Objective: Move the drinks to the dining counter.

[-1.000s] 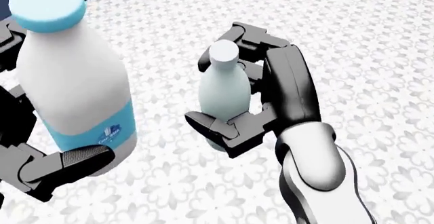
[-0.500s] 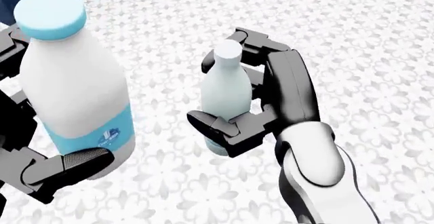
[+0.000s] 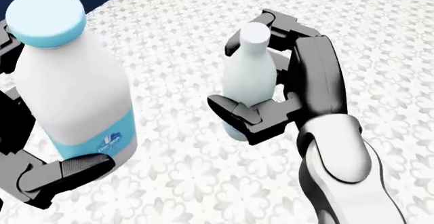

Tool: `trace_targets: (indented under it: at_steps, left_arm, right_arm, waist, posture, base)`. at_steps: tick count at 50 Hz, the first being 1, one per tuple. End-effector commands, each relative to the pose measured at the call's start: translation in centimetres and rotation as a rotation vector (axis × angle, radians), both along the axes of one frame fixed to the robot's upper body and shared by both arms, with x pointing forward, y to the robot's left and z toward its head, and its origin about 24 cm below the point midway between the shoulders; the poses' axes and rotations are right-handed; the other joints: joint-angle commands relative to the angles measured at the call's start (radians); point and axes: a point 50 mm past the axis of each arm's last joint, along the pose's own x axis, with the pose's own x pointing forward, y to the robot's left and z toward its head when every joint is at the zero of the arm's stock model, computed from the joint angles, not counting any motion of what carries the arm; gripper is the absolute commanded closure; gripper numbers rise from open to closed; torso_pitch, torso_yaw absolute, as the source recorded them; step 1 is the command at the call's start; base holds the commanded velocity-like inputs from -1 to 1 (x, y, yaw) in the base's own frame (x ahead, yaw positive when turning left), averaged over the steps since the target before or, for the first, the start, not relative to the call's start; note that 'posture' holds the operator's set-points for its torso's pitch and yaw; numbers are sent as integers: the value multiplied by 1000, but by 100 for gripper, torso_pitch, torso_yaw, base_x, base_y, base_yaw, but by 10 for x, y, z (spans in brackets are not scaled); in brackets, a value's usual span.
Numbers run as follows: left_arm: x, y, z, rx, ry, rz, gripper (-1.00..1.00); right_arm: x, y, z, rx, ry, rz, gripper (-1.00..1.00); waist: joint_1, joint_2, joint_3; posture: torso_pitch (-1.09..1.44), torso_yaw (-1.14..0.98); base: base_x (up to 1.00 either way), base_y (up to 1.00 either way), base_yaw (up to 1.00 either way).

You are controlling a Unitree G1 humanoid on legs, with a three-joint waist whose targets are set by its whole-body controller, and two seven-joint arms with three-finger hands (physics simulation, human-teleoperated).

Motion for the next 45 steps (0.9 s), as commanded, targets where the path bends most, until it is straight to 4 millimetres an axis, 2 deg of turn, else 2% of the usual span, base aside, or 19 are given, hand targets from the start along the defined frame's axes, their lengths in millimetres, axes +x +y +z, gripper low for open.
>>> trace_targets:
  at_steps: [1, 3, 4, 6, 12, 14, 16, 17, 18, 20, 26, 28, 30, 31, 33, 40, 43, 44, 45]
  left_arm:
    - [-2, 1, 7, 3, -53, 7, 100]
    - [-3, 1, 8, 3, -53, 7, 100]
    - [-3, 1, 8, 3, -54, 7, 100]
    - [-2, 1, 7, 3, -53, 6, 100]
    - [-2, -1, 8, 3, -55, 2, 100]
    - [-2, -1, 9, 3, -56, 1, 100]
    - [-3, -1, 10, 4, -57, 1, 100]
    - [-3, -1, 10, 3, -58, 1, 100]
    - [-3, -2, 10, 4, -58, 0, 100]
    - [-4, -2, 11, 4, -59, -1, 100]
    - [-3, -2, 9, 3, -57, 0, 100]
    - [-4, -2, 9, 2, -57, 0, 100]
    - [-3, -2, 9, 2, -58, 0, 100]
    - [-3, -2, 9, 2, -57, -1, 100]
    - [-3, -1, 9, 1, -57, 0, 100]
    - [-3, -2, 8, 2, -57, -2, 100]
    - [-3, -2, 10, 4, -59, -3, 100]
    - [-3, -3, 10, 4, -59, -3, 100]
    - [-3, -3, 10, 3, -59, -3, 100]
  right_arm:
    - [-6, 7, 20, 20, -121, 46, 100]
    - [-6, 7, 19, 13, -123, 46, 100]
    - [-6, 7, 20, 14, -124, 45, 100]
    - [-7, 7, 21, 17, -126, 46, 100]
    - [-8, 8, 20, 12, -128, 48, 100]
    - [-7, 8, 20, 12, -129, 49, 100]
    - [-7, 7, 20, 14, -129, 47, 100]
    - [-7, 8, 19, 14, -128, 47, 100]
    - [-8, 8, 19, 13, -128, 48, 100]
    - [-7, 8, 18, 16, -126, 49, 100]
    - [-7, 8, 16, 37, -116, 51, 100]
    - [-7, 8, 17, 41, -115, 51, 100]
    - [-7, 8, 17, 40, -115, 50, 100]
    - [-7, 8, 17, 41, -115, 50, 100]
    - [-7, 8, 17, 45, -111, 51, 100]
    - [-7, 9, 17, 50, -115, 58, 100]
    - [-8, 9, 19, 51, -120, 60, 100]
    - [-8, 9, 20, 51, -122, 59, 100]
    - [-8, 9, 20, 50, -123, 62, 100]
  waist:
    - [8, 9, -14]
    - [25, 74, -8]
    - [21, 52, 28]
    - [38, 72, -1]
    - [48, 85, -3]
    - [43, 72, -18]
    - [23, -10, -17]
    - [19, -17, -7]
    - [20, 0, 46]
    - [-6, -17, 8]
    - [-25, -24, -8]
    - [-16, 17, -12]
    - [-1, 104, -18]
    - [-4, 71, 27]
    - [15, 85, 1]
    - [46, 74, -12]
    - [16, -38, -10]
    - [23, -12, 48]
    - [8, -25, 34]
  posture:
    - [0, 0]
    - [0, 0]
    - [0, 0]
    - [0, 0]
    - [0, 0]
    - [0, 0]
    - [0, 0]
    - [0, 0]
    - [0, 0]
    - [0, 0]
    - [0, 0]
    - [0, 0]
    - [0, 0]
    - [0, 0]
    - [0, 0]
    - [0, 0]
    - [0, 0]
    - [0, 0]
    - [0, 0]
  base:
    - [100, 0, 0]
    - [100, 0, 0]
    - [100, 0, 0]
    - [100, 0, 0]
    - [100, 0, 0]
    - [100, 0, 0]
    - [100, 0, 0]
    - [100, 0, 0]
    - [100, 0, 0]
    - [100, 0, 0]
    - [100, 0, 0]
    - [100, 0, 0]
    - [100, 0, 0]
    - [100, 0, 0]
    - [100, 2, 0]
    - [100, 8, 0]
    - [96, 10, 0]
    - [69, 9, 0]
    - [62, 9, 0]
